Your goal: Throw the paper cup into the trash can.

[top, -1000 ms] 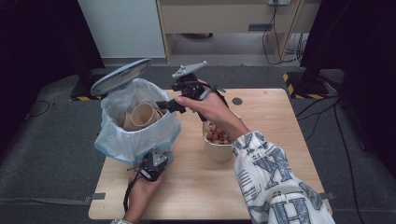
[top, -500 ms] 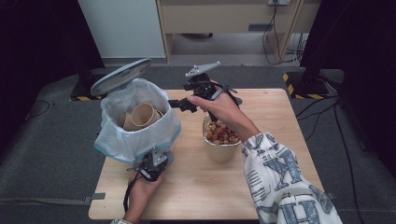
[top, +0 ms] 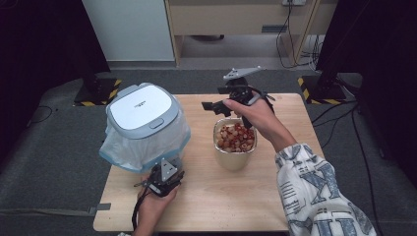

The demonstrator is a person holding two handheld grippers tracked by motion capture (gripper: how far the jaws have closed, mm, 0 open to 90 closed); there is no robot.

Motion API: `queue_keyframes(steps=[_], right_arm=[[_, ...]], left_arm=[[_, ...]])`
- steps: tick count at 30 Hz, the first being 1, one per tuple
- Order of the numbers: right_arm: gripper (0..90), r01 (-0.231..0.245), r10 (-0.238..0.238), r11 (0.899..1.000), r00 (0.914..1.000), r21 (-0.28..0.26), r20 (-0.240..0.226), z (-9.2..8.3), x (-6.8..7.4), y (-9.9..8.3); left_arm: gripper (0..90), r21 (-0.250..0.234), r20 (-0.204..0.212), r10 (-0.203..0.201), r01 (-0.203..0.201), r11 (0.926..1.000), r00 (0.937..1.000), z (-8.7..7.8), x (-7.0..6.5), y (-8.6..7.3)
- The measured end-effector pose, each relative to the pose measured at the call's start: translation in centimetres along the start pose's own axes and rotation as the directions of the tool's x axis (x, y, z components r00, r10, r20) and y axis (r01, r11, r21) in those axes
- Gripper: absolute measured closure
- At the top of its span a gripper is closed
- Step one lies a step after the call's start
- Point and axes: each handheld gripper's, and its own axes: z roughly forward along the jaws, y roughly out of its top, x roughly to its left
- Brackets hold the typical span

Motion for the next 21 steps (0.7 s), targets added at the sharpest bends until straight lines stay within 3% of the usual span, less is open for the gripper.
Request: queue_keyframes(steps=[8,21], right_arm=[[9.4,-0.026,0.026,1.0,0.9987,0.001,0.043,-2.0,-1.8,-1.3],[9.2,-0.047,0.048,0.999,0.9948,-0.004,0.09,-4.2,-3.3,-2.5]], left_arm=[[56.4,0.005,0.016,-0.02,0.02,0.9998,0.9997,0.2,0.0,-0.1],[54.5,0.0,0.023,-0.025,0.025,0.9997,0.9994,0.1,0.0,-0.1]])
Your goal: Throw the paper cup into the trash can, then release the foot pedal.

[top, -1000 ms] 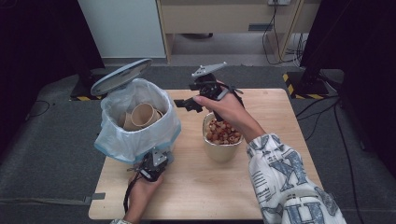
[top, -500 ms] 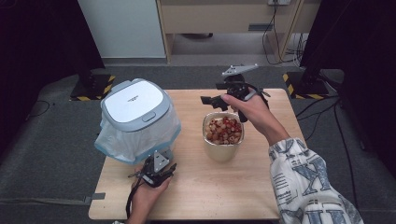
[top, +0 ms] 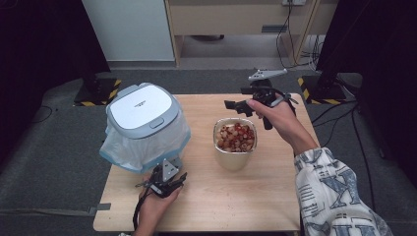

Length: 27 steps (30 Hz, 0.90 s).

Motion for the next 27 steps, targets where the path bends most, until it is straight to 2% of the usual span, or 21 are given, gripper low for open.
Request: queue_keyframes(steps=[7,11,18,24,27], right_arm=[[7.8,-0.021,0.022,1.0,0.9979,-0.019,0.061,-1.8,-1.4,-1.0],[7.7,-0.045,0.049,0.998,0.993,-0.04,0.107,-2.8,-2.4,-1.8],[6.8,-0.072,0.081,0.996,0.9839,-0.057,0.16,-4.2,-3.6,-2.9],[6.0,-0.095,0.111,0.992,0.9658,-0.079,0.234,-5.4,-4.0,-4.2],[6.4,-0.091,0.109,0.993,0.9512,-0.074,0.289,-6.1,-4.2,-5.2]], left_arm=[[51.9,-0.011,0.008,-0.007,0.007,0.9999,0.9999,-0.1,0.0,0.1],[49.2,-0.009,0.01,-0.009,0.009,0.9999,0.9999,-0.1,0.0,0.1],[41.8,-0.004,0.025,-0.02,0.02,0.9998,0.9995,0.0,0.1,0.1],[38.1,0.007,0.042,-0.03,0.03,0.9995,0.9986,0.1,0.1,0.1],[36.1,0.01,0.042,-0.033,0.032,0.9994,0.9986,0.1,0.1,0.2]])
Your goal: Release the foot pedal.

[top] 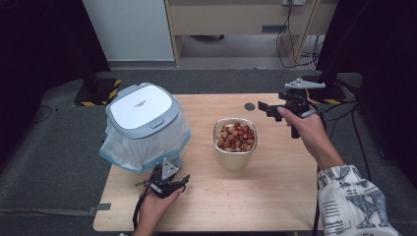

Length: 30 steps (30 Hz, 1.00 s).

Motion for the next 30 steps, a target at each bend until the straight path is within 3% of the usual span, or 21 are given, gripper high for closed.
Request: queue_keyframes(steps=[8,17,24,30], right_arm=[[6.6,-0.032,0.032,0.999,0.9961,0.0,0.082,-1.0,-0.9,-3.2],[7.0,-0.073,0.069,0.997,0.9845,0.024,0.162,-1.2,-1.6,-7.3],[7.1,-0.105,0.088,0.991,0.9776,0.082,0.191,-0.6,-1.3,-11.4],[6.9,-0.153,0.121,0.977,0.9715,0.148,0.204,0.5,-0.9,-15.3]], left_arm=[[32.5,0.005,0.0,0.0,0.0,1.0,1.0,0.1,0.0,0.0],[31.5,0.009,0.0,0.003,-0.003,1.0,1.0,0.2,0.0,0.0],[30.6,0.014,0.001,0.007,-0.007,0.9999,1.0,0.3,0.0,0.0],[29.4,0.015,0.002,0.008,-0.009,0.9999,1.0,0.3,0.0,-0.1]])
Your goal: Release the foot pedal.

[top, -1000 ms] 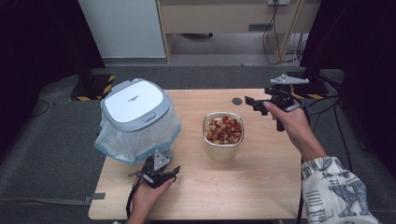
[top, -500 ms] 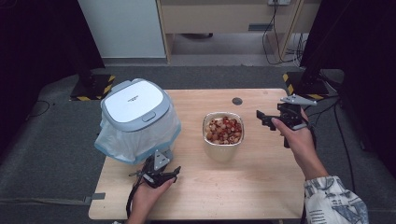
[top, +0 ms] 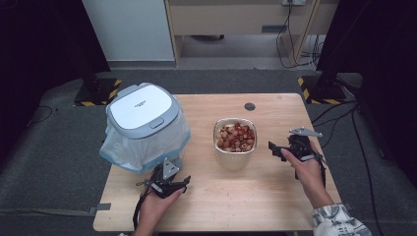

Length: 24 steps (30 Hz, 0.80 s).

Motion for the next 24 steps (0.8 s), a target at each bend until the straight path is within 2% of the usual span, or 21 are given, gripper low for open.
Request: queue_keyframes(steps=[2,6,10,13,16,19,21,24], right_arm=[[6.9,-0.005,0.005,0.999,0.9999,0.042,0.014,0.5,0.1,-0.8],[6.9,0.002,-0.005,0.997,0.9995,0.083,0.03,1.2,0.1,-2.2],[6.9,-0.016,0.008,0.992,0.9982,0.128,0.059,2.1,0.1,-3.3],[6.8,-0.007,-0.004,0.989,0.9971,0.146,0.076,2.5,0.1,-4.0],[6.6,-0.021,0.005,0.986,0.9953,0.168,0.097,2.9,0.0,-4.6],[4.2,0.017,-0.04,0.985,0.9903,0.169,0.133,3.2,0.4,-4.9],[2.4,0.02,-0.04,0.989,0.9906,0.147,0.131,3.3,0.5,-5.2],[2.4,0.025,-0.044,0.989,0.9907,0.144,0.129,3.4,0.5,-5.3]], left_arm=[[28.9,-0.002,-0.003,0.002,-0.002,1.0,1.0,0.0,0.0,0.0],[28.7,-0.002,-0.004,0.003,-0.003,1.0,1.0,0.0,0.0,0.0],[28.6,-0.003,-0.004,0.005,-0.005,1.0,1.0,0.0,0.0,0.0],[28.6,-0.004,-0.005,0.003,-0.003,1.0,1.0,0.0,0.1,0.0],[28.6,-0.005,-0.004,0.004,-0.004,1.0,1.0,-0.1,0.1,0.0],[28.5,-0.006,-0.006,0.004,-0.004,1.0,1.0,-0.1,0.1,0.0],[28.6,-0.003,-0.007,0.005,-0.005,1.0,1.0,-0.1,0.1,0.0],[28.3,-0.003,-0.006,0.005,-0.005,1.0,1.0,-0.1,0.1,0.0]])
